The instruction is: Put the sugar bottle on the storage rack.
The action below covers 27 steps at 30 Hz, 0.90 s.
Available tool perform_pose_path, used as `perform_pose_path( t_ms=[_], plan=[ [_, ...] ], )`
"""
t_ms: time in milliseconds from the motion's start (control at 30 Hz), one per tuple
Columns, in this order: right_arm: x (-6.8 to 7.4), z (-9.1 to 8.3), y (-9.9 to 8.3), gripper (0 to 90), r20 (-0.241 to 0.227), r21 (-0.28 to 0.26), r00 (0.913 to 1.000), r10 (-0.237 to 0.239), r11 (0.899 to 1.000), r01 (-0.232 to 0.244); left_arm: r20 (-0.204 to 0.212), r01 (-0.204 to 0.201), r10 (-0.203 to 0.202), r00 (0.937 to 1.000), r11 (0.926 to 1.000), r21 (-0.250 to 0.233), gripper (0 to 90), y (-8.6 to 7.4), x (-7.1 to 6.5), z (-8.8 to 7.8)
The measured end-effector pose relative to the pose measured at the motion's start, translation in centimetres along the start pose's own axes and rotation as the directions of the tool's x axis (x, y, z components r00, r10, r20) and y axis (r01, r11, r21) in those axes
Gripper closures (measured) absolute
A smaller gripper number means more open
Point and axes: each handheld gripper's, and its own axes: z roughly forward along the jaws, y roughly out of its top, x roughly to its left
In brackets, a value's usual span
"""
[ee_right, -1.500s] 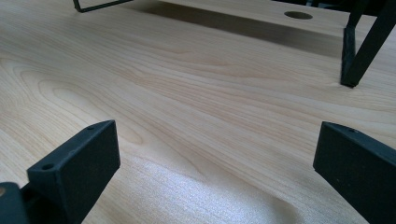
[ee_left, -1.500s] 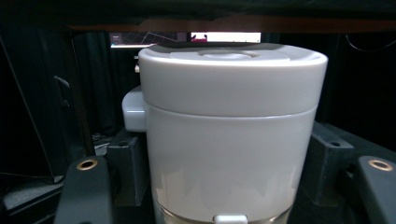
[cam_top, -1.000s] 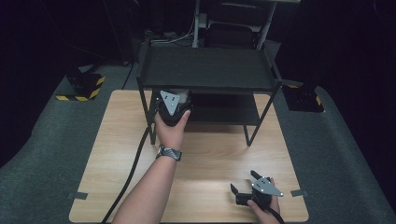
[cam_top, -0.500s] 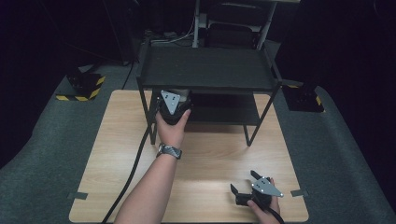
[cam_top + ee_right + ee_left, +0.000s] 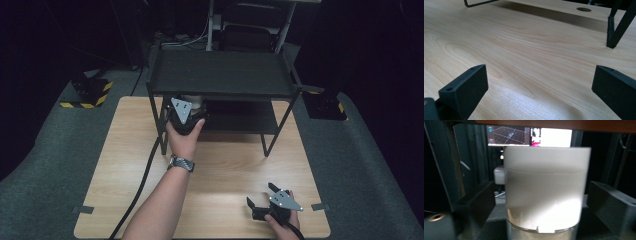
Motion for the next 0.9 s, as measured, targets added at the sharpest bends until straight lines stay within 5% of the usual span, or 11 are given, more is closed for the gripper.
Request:
perform_pose_path(
  t_ms=[67, 367, 900],
  plan=[
    [0.0, 0.0, 0.0, 0.0, 0.000, 0.000, 1.0000, 0.000, 1.000, 0.000, 0.007, 0.016, -0.016, 0.9999, 0.9999, 0.006, 0.6, 0.1, 0.1, -0.3],
    [0.0, 0.0, 0.0, 0.0, 0.001, 0.000, 1.0000, -0.002, 1.000, 0.002, 0.048, -0.036, 0.038, 0.9981, 0.9991, -0.022, 0.5, -0.7, 0.1, -2.5],
    [0.0, 0.0, 0.1, 0.0, -0.001, 0.003, 1.0000, -0.004, 1.000, 0.004, 0.097, -0.028, 0.035, 0.9947, 0.9965, -0.079, 0.5, -3.4, 2.4, -8.6]
  ],
)
